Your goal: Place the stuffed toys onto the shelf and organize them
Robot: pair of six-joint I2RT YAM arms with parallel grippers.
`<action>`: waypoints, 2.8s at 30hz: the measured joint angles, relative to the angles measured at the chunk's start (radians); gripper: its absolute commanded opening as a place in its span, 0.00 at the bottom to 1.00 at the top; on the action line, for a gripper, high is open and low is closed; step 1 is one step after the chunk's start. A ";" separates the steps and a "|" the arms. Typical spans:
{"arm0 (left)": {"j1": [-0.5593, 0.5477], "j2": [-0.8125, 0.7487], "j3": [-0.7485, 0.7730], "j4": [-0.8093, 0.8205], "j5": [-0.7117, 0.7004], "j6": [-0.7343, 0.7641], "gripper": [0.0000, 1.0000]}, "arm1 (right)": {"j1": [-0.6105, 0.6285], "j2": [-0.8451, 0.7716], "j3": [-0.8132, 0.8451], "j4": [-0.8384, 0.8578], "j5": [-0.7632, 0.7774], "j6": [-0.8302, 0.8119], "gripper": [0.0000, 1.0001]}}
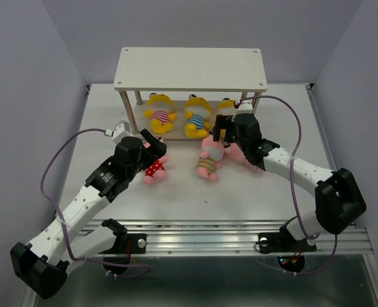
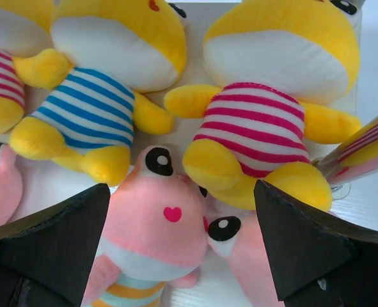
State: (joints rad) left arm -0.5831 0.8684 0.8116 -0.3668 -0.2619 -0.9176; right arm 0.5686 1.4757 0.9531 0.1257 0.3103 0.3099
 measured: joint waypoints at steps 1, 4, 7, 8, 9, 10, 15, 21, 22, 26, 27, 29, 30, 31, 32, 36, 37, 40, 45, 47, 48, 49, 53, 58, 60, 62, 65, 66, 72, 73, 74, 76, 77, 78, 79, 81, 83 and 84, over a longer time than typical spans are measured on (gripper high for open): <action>0.000 0.000 0.000 0.000 0.000 0.000 0.99 | 0.000 -0.008 0.000 -0.005 -0.011 -0.002 1.00; 0.000 0.003 0.000 0.001 0.000 0.003 0.99 | 0.000 -0.061 0.000 -0.014 -0.064 -0.017 1.00; 0.000 0.015 0.000 0.002 0.000 0.005 0.99 | 0.003 -0.113 0.000 -0.021 -0.085 -0.026 1.00; 0.000 0.018 0.000 0.002 0.000 0.006 0.99 | 0.004 -0.133 0.000 -0.028 -0.086 -0.027 1.00; 0.000 0.021 0.000 0.000 0.000 0.008 0.99 | 0.005 -0.144 0.000 -0.032 -0.086 -0.027 1.00; 0.000 0.024 0.000 -0.003 -0.001 0.009 0.99 | 0.008 -0.163 0.000 -0.046 -0.086 -0.027 1.00; 0.000 0.024 0.001 -0.061 -0.018 0.008 0.99 | 0.023 -0.216 -0.007 -0.127 -0.082 -0.023 1.00; 0.002 0.012 -0.003 -0.249 -0.045 -0.072 0.99 | 0.041 -0.270 -0.075 -0.200 -0.072 -0.003 1.00; 0.002 0.005 -0.013 -0.270 -0.046 -0.087 0.99 | 0.041 -0.270 -0.083 -0.207 -0.070 -0.001 1.00; 0.002 -0.023 -0.084 -0.315 -0.034 -0.140 0.99 | 0.041 -0.269 -0.097 -0.229 -0.065 0.005 1.00; 0.003 -0.022 -0.105 -0.315 -0.029 -0.150 0.99 | 0.041 -0.269 -0.099 -0.232 -0.064 0.005 1.00; 0.010 -0.019 -0.142 -0.313 -0.021 -0.165 0.99 | 0.041 -0.269 -0.100 -0.232 -0.063 0.005 1.00; 0.018 -0.014 -0.164 -0.306 -0.016 -0.169 0.99 | 0.041 -0.269 -0.100 -0.231 -0.063 0.004 1.00; 0.027 -0.010 -0.178 -0.297 -0.015 -0.170 0.99 | 0.041 -0.269 -0.100 -0.231 -0.064 0.004 1.00; 0.039 -0.005 -0.188 -0.291 -0.012 -0.170 0.99 | 0.041 -0.269 -0.100 -0.231 -0.063 0.004 1.00; 0.109 0.019 -0.230 -0.203 0.032 -0.153 0.99 | 0.041 -0.269 -0.101 -0.232 -0.060 -0.001 1.00; 0.129 0.023 -0.240 -0.185 0.043 -0.149 0.99 | 0.041 -0.269 -0.101 -0.232 -0.060 -0.001 1.00; 0.179 0.029 -0.275 -0.129 0.072 -0.135 0.98 | 0.041 -0.269 -0.101 -0.231 -0.060 -0.003 1.00; 0.241 0.032 -0.308 -0.071 0.110 -0.111 0.88 | 0.041 -0.264 -0.101 -0.231 -0.060 -0.003 1.00; 0.256 0.033 -0.319 -0.048 0.124 -0.103 0.86 | 0.041 -0.259 -0.101 -0.232 -0.059 -0.003 1.00; 0.258 0.033 -0.323 -0.039 0.129 -0.100 0.81 | 0.041 -0.258 -0.101 -0.232 -0.058 -0.003 1.00; 0.259 0.034 -0.327 -0.029 0.132 -0.097 0.80 | 0.041 -0.258 -0.101 -0.232 -0.056 -0.003 1.00; 0.264 0.051 -0.347 0.019 0.168 -0.087 0.72 | 0.041 -0.258 -0.101 -0.233 -0.050 -0.003 1.00; 0.264 0.092 -0.359 0.061 0.204 -0.083 0.56 | 0.041 -0.258 -0.101 -0.242 -0.027 -0.003 1.00; 0.264 0.101 -0.360 0.078 0.212 -0.080 0.39 | 0.041 -0.258 -0.101 -0.247 -0.020 -0.003 1.00; 0.265 0.109 -0.360 0.092 0.217 -0.077 0.27 | 0.041 -0.259 -0.101 -0.253 -0.012 -0.003 1.00; 0.265 0.120 -0.360 0.101 0.219 -0.074 0.00 | 0.041 -0.265 -0.101 -0.257 -0.003 -0.003 1.00; 0.265 0.120 -0.359 0.101 0.217 -0.073 0.00 | 0.041 -0.268 -0.101 -0.257 -0.001 -0.004 1.00; 0.265 0.082 -0.315 0.031 0.181 -0.029 0.00 | 0.041 -0.288 -0.104 -0.257 0.010 -0.004 1.00; 0.265 0.064 -0.298 0.011 0.169 -0.012 0.00 | 0.041 -0.291 -0.106 -0.257 0.012 -0.004 1.00; 0.265 0.037 -0.266 -0.020 0.150 0.011 0.00 | 0.041 -0.294 -0.108 -0.257 0.014 -0.004 1.00; 0.265 -0.005 -0.201 -0.059 0.119 0.050 0.00 | 0.041 -0.303 -0.119 -0.257 0.022 -0.006 1.00; 0.265 -0.033 -0.143 -0.094 0.091 0.078 0.00 | 0.041 -0.304 -0.122 -0.260 0.027 -0.008 1.00; 0.264 -0.048 -0.109 -0.108 0.076 0.094 0.00 | 0.041 -0.304 -0.125 -0.260 0.031 -0.008 1.00; 0.265 -0.077 -0.059 -0.119 0.051 0.116 0.00 | 0.041 -0.305 -0.130 -0.260 0.036 -0.010 1.00; 0.265 -0.129 0.011 -0.143 0.013 0.153 0.00 | 0.041 -0.305 -0.136 -0.262 0.045 -0.012 1.00; 0.265 -0.178 0.072 -0.160 -0.019 0.185 0.00 | 0.041 -0.305 -0.137 -0.263 0.050 -0.015 1.00; 0.265 -0.195 0.094 -0.171 -0.029 0.196 0.00 | 0.041 -0.306 -0.137 -0.263 0.052 -0.017 1.00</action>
State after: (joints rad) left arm -0.3183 0.6739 0.9058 -0.5373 -0.2913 -0.7212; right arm 0.6094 1.1694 0.8162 -0.1371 0.3622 0.2932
